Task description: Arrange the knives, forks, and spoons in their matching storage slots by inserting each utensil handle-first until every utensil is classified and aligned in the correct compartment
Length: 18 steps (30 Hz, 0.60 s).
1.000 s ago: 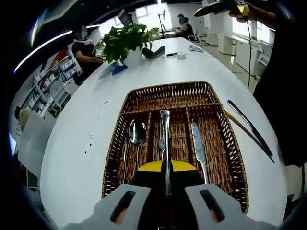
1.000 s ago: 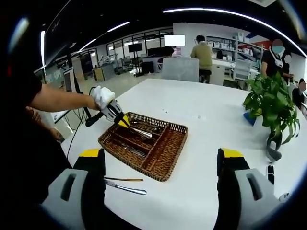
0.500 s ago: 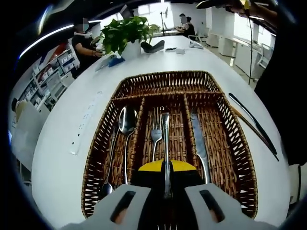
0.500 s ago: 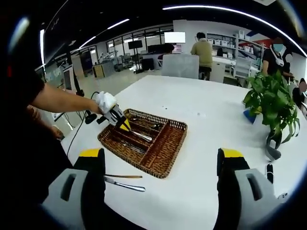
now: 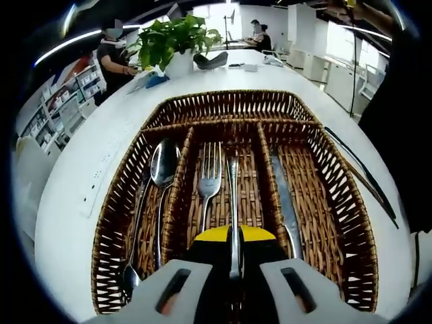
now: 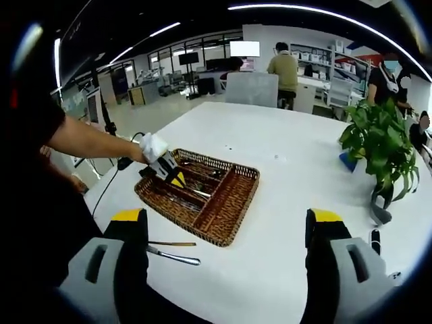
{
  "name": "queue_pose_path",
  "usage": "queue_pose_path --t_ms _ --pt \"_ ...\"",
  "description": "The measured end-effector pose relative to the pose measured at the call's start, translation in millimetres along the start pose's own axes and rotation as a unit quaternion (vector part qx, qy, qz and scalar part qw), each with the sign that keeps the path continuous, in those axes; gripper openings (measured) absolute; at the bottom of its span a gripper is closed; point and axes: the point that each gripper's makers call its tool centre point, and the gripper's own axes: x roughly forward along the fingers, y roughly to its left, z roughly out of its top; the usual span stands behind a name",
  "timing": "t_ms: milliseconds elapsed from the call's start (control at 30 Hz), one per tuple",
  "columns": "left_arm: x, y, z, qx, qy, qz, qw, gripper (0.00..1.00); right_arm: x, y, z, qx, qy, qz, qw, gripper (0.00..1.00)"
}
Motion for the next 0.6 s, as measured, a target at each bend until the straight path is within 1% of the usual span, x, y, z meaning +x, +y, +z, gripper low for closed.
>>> queue_pose_path --t_ms 67,133,167,333,467,500,533,567,600 --pt "2 -0.5 -3.1 -0.003 0.006 -0.003 1.0000 0.02 -1 -1 0.7 0.001 -0.001 -0.002 1.0000 1.00" --pt "0 -1.0 0.0 -0.012 -0.007 -0.008 0.9999 0.02 -1 -2 1.0 0.002 -0.002 -0.003 1.0000 1.00" --pt "0 -0.5 -1.2 -0.005 -0.001 -0.006 1.0000 0.02 -1 -2 0.9 0.001 -0.002 -0.004 1.0000 1.00" --pt "1 2.7 -2.6 -0.019 0.000 -0.012 0.9997 0.02 2 3 1.6 0.002 -0.004 -0.001 1.0000 1.00" --pt "2 0.3 -1.9 -0.010 0.002 -0.012 0.9999 0.03 3 7 3.7 0.000 -0.006 0.002 1.0000 1.00" --pt "1 1.3 -1.0 -0.046 0.006 0.006 0.9989 0.04 3 8 4.0 0.001 -0.007 0.003 1.0000 1.00" --pt "0 3.9 4.6 -0.021 -0.007 0.020 0.9996 0.06 3 9 4.0 0.001 -0.008 0.004 1.0000 1.00" --pt "-2 7.2 3.7 -0.026 -0.005 0.037 0.9990 0.09 2 9 3.8 0.001 -0.008 0.003 1.0000 1.00" --pt "-3 10.3 5.1 -0.028 -0.010 0.043 0.9986 0.13 2 9 4.1 0.001 -0.009 0.003 1.0000 1.00"
